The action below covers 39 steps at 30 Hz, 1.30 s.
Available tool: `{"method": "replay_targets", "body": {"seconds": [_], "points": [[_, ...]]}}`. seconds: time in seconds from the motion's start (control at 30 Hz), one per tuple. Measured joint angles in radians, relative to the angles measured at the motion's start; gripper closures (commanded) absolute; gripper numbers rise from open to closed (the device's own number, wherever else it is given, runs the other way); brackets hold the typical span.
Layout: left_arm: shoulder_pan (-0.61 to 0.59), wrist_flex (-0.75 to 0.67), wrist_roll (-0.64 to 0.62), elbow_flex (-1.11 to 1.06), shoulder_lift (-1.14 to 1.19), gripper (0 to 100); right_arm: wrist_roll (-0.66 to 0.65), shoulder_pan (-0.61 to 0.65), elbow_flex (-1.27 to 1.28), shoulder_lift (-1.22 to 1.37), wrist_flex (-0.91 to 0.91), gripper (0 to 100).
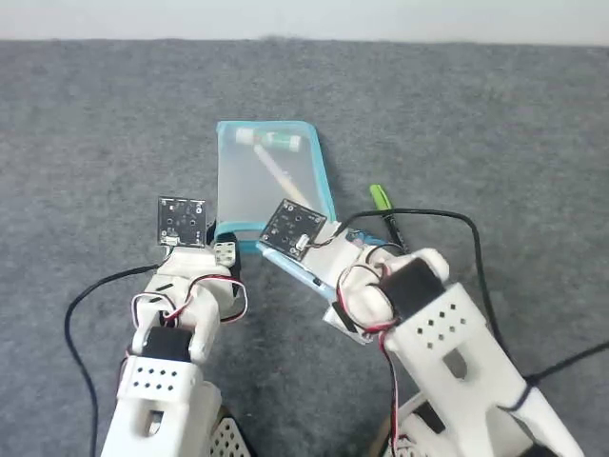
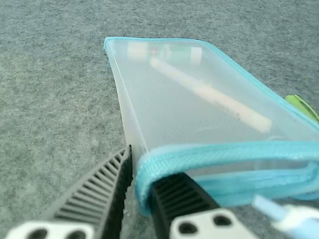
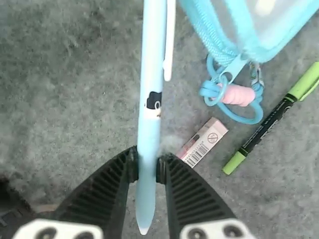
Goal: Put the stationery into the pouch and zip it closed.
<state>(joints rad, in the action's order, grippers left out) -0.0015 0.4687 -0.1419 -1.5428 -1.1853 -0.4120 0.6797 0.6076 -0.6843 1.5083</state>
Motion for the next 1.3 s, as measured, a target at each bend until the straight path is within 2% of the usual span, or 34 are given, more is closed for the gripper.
{"method": "replay_targets", "body": {"seconds": [0.17, 0.37, 0.57, 0.93, 1.03, 1.3], "points": [[0.000, 0.000, 0.000, 0.000, 0.000, 99, 0.009, 0.000, -0.005, 0.087, -0.003, 99.1], [0.000, 0.000, 0.000, 0.000, 0.000, 99, 0.087, -0.032, -0.127, 0.238, -0.025, 99.1], [0.000, 0.000, 0.000, 0.000, 0.000, 99, 0.160, -0.094, -0.385, 0.466, 0.008, 99.1], [0.000, 0.000, 0.000, 0.000, 0.000, 99, 0.318, -0.091, -1.008, 0.950, 0.235, 98.8], [0.000, -0.002, -0.005, 0.000, 0.000, 99, 0.333, -0.072, -1.134, 1.019, 0.247, 98.2], [-0.002, -0.002, -0.003, 0.000, 0.000, 99, 0.336, 0.002, -1.174, 1.025, 0.249, 72.0]]}}
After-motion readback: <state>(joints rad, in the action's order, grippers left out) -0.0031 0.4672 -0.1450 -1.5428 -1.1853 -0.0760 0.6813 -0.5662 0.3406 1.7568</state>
